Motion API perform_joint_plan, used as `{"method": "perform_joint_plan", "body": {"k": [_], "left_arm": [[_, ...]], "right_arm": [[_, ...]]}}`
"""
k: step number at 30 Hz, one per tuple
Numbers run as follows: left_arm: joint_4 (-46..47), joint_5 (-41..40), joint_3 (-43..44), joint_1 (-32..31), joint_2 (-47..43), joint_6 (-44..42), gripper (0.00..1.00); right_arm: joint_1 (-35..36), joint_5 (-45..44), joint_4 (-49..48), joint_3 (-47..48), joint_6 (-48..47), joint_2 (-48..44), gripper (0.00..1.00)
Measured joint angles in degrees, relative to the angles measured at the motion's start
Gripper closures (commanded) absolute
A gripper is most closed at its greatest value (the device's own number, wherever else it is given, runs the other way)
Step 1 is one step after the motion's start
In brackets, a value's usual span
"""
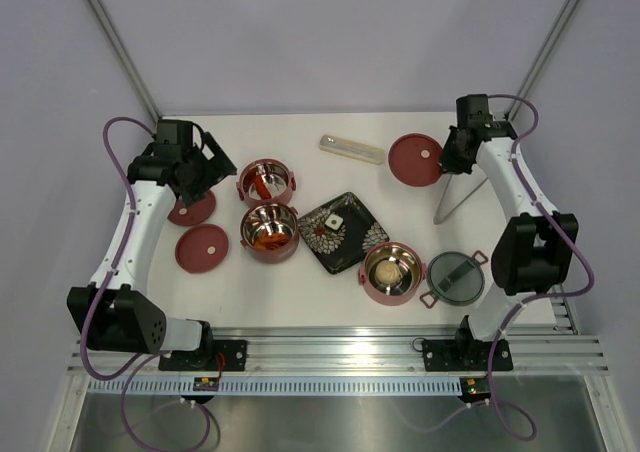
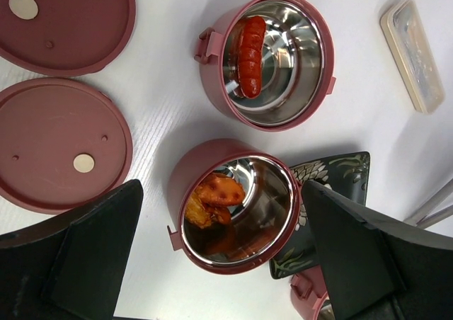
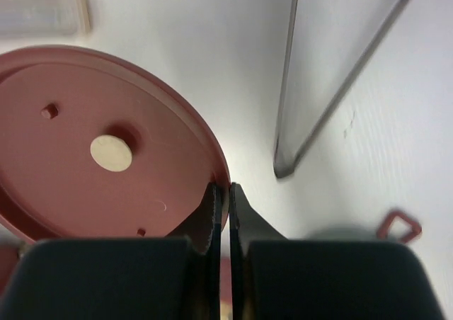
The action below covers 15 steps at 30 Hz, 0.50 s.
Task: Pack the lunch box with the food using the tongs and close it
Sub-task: Pick up the box lid from the center of the board, then close the box lid on the packing box.
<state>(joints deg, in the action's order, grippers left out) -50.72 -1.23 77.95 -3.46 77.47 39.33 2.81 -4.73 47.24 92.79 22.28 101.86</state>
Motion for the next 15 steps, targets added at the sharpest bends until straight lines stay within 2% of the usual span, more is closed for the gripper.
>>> {"method": "perform_joint_plan", "body": {"k": [9,15], "left_arm": [[1.16,0.37,0.02,0.0,2.64,0.22,0.01],[1.77,0.94,0.02,0.0,4.2,0.24,0.01]], "right_arm": [[8.26,1.4,12.02,-18.43,5.4,-21.27,1.0],[12.39,2.03,17.27,-25.44,10.64,-28.76,1.0]]}}
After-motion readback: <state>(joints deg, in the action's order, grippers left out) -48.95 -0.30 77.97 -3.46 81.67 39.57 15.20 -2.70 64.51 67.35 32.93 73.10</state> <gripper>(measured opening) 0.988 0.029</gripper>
